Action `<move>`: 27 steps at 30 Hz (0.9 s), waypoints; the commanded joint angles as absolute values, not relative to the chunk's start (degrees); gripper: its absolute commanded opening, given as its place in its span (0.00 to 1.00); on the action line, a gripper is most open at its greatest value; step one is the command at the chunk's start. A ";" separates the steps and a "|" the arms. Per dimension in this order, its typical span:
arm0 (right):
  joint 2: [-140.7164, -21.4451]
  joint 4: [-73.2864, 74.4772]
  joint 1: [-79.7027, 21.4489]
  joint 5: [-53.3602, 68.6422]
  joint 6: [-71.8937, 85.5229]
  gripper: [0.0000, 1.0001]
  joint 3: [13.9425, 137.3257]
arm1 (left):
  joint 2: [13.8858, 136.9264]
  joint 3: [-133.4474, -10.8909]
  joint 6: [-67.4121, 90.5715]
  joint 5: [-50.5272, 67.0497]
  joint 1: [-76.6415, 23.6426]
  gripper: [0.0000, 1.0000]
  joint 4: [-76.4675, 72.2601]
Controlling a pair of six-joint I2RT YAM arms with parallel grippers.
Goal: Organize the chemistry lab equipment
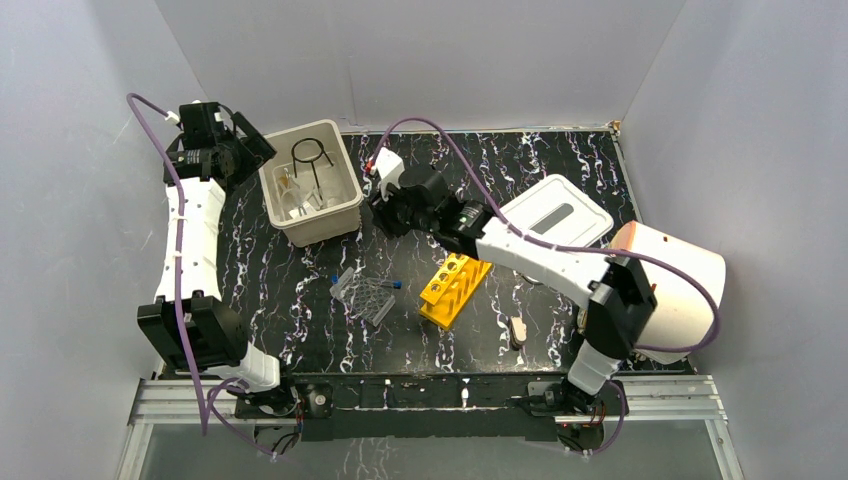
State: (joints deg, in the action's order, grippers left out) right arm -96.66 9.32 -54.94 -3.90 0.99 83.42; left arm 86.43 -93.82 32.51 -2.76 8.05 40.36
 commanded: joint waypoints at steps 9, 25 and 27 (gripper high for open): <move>-110.99 28.70 -54.32 2.41 -8.47 0.50 93.74 | 84.96 -95.43 30.25 -3.79 6.77 0.90 40.52; -117.25 29.96 -55.17 6.68 -13.56 0.68 93.65 | 85.69 -95.01 29.90 -4.05 6.68 0.90 40.43; -117.78 30.35 -55.34 6.95 -13.76 0.68 93.82 | 85.85 -95.01 29.88 -4.03 6.72 0.90 40.35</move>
